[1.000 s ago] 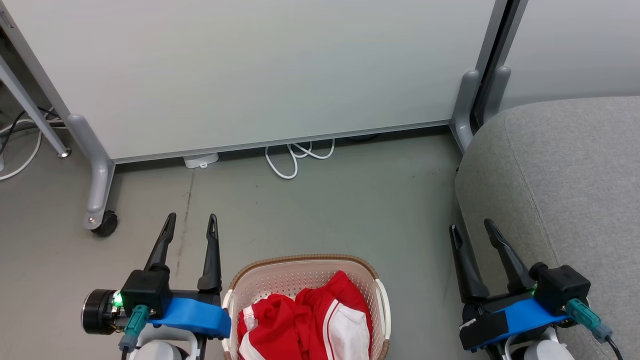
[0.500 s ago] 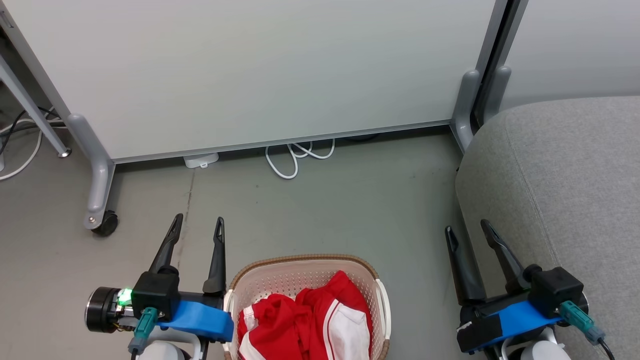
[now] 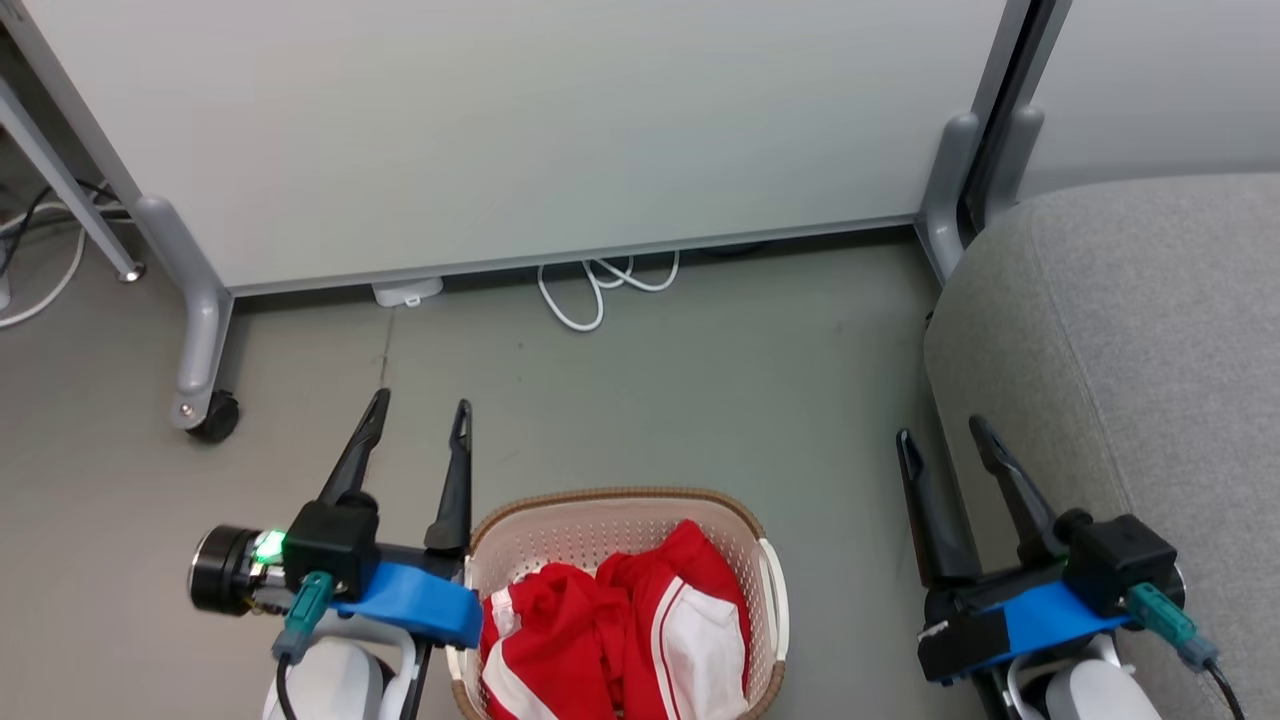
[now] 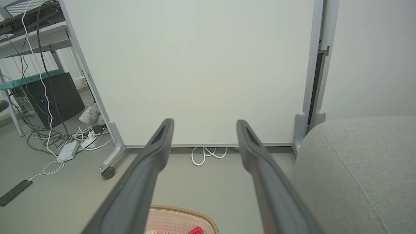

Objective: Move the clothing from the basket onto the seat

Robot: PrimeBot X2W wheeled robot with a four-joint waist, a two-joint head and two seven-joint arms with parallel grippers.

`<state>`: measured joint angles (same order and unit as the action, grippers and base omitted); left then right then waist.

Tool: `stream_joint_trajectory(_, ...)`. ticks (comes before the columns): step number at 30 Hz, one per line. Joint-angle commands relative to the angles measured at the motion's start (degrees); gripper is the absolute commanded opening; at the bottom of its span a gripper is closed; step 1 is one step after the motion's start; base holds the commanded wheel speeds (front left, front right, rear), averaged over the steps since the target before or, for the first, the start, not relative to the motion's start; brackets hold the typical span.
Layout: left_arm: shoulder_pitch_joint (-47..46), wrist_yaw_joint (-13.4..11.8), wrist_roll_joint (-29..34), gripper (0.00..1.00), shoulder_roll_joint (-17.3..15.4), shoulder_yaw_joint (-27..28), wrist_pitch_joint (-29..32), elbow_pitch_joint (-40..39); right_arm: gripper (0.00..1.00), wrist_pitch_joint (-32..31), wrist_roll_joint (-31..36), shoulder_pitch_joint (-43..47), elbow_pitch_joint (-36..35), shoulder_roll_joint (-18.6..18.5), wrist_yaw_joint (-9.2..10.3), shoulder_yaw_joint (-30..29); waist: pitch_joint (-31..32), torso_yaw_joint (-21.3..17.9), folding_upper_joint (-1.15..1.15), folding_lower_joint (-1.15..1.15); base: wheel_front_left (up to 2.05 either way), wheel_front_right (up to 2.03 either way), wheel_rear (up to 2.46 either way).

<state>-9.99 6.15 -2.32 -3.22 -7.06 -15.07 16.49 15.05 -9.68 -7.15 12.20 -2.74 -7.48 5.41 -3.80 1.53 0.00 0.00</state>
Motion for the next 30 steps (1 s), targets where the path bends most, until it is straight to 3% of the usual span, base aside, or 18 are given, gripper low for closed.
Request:
stream_joint_trajectory(1, -1.62, 0.45, 0.37, 1.0, -0.44, -0.79, -0.17, 0.7, 1.0, 0.2, 0.25, -1.23, -0.34, -0.25, -0.02, -0.07, -1.08, -0.17, 0.0, 0.0, 0.0, 0.0, 0.0)
stream_joint_trajectory(9, -10.89, 1.43, 0.07, 1.0, -3.66, -6.48, -0.16, 7.66, 1.0, 0.19, 1.17, -5.75, -2.19, -0.24, -0.02, -0.17, -8.97, -2.43, 0.0, 0.0, 0.0, 0.0, 0.0)
stream_joint_trajectory(20, -25.29, 1.32, -3.89, 1.0, -11.19, -21.55, -0.16, 21.32, 1.0, 0.13, 0.43, -14.0, -5.63, -0.2, -0.03, 1.46, -22.89, -7.85, 0.0, 0.0, 0.0, 0.0, 0.0)
stream_joint_trajectory(30, -35.02, 1.32, -7.43, 1.0, -14.55, -35.81, -0.16, 34.96, 1.0, 0.13, 0.04, -18.75, -8.19, -0.2, -0.03, 2.49, -32.67, -10.53, 0.0, 0.0, 0.0, 0.0, 0.0)
